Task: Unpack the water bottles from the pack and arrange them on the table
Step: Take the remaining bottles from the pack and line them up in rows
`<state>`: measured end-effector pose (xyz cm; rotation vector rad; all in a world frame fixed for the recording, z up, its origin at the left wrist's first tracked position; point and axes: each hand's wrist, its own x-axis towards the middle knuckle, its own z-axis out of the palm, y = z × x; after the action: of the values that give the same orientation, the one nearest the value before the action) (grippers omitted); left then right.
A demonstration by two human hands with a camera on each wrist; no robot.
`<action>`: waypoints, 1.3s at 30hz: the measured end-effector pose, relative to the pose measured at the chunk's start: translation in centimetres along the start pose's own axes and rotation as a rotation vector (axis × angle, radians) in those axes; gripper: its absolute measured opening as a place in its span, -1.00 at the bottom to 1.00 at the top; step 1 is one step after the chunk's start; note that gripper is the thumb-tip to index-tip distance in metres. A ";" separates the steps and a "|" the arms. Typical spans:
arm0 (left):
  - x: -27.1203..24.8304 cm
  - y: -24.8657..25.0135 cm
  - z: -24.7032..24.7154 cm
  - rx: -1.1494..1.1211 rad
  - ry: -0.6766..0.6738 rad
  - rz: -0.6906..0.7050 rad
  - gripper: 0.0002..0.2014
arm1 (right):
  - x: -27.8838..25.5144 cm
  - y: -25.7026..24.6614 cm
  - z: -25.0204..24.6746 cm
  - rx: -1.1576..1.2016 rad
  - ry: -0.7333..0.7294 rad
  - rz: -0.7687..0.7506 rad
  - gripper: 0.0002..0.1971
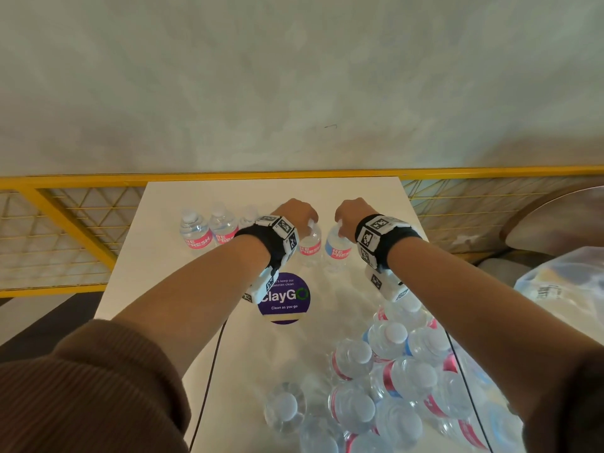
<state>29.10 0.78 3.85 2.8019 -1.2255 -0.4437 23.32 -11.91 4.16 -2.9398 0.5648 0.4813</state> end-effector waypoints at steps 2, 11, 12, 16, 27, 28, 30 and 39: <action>0.5 0.0 0.1 -0.012 0.009 -0.009 -0.82 | 0.3 0.3 0.1 0.000 0.004 -0.010 -0.69; 2.0 0.2 0.1 -0.043 0.043 -0.023 -0.61 | 1.8 1.1 0.9 -0.045 0.015 -0.055 -0.69; 2.0 0.0 0.1 -0.053 0.038 -0.024 -0.60 | 1.9 1.1 1.0 -0.048 0.022 -0.058 -0.69; 2.3 -0.5 0.0 -0.041 0.011 0.007 -0.71 | 2.6 0.9 1.1 -0.071 0.045 -0.078 -0.68; 3.4 -0.5 0.3 -0.015 0.028 -0.027 -0.75 | 3.9 1.0 1.0 -0.081 0.060 -0.089 -0.68; 3.5 -0.5 0.3 -0.010 0.028 -0.033 -0.75 | 3.9 1.0 1.0 -0.078 0.061 -0.091 -0.68; 3.6 -0.6 0.4 0.000 0.030 -0.039 -0.75 | 3.9 1.1 1.1 -0.074 0.064 -0.097 -0.69; 4.1 -0.7 0.7 0.012 0.031 -0.051 -0.77 | 3.9 1.0 0.8 -0.078 0.064 -0.109 -0.75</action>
<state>32.05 -1.63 2.11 2.8446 -1.1577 -0.3957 26.15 -13.99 2.07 -3.0497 0.3987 0.4085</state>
